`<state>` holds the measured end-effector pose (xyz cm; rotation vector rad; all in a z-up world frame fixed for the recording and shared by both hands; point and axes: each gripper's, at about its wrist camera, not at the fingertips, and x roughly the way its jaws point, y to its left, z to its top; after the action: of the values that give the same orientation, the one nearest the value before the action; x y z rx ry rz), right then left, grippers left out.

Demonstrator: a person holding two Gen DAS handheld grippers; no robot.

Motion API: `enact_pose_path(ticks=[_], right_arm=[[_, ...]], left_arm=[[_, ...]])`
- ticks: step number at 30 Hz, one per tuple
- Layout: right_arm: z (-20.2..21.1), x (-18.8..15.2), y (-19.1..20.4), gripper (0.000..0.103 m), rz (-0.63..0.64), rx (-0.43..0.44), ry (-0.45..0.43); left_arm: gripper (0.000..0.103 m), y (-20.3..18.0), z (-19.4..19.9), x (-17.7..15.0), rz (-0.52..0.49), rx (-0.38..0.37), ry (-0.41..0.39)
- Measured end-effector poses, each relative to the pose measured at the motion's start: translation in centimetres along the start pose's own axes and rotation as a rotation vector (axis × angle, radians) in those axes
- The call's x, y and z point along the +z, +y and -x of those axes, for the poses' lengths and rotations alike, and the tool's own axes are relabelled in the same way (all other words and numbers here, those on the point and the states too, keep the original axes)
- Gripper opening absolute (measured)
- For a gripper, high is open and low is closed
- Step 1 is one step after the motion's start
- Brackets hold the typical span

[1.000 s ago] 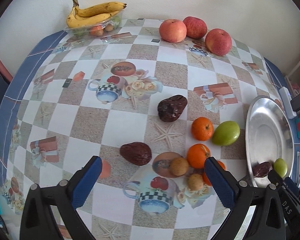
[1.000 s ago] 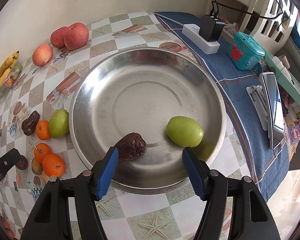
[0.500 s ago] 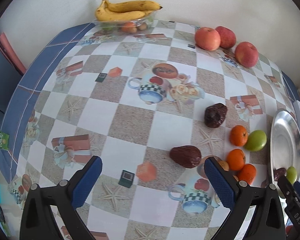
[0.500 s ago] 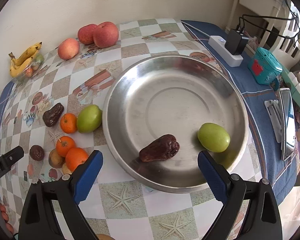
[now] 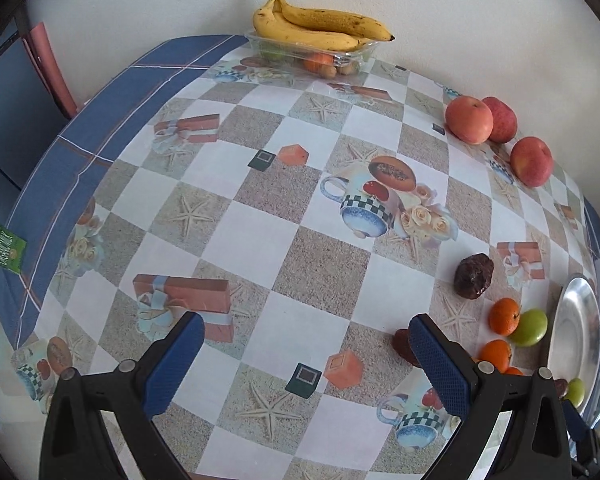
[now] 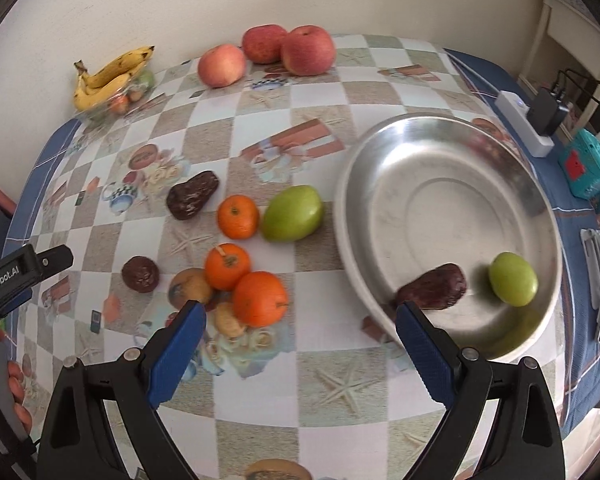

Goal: Organize fruits
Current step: 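Withdraw both tools from the plate toward the remaining fruits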

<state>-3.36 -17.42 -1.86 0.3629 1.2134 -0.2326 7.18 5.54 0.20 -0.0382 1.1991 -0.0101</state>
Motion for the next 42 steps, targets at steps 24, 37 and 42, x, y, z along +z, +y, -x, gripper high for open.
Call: enact_pose_path(ticks=[24,37,42], right_arm=[[-1.0,0.9,1.9,0.095,0.033,0.037,0.005],[-3.6,-0.4,1.3,0.076,-0.049,0.07,0.161],[-4.6,-1.0,1.2,0.069,-0.094,0.085,0.215]], left_arm=[[0.102,-6.0,-2.7,-1.3,-0.139,-0.204,0.1],[0.092,-6.0,-4.2,-1.9,-0.118,-0.221,0.172],[0.089,-6.3,-4.5,-1.9,-0.125,-0.233,0.18]])
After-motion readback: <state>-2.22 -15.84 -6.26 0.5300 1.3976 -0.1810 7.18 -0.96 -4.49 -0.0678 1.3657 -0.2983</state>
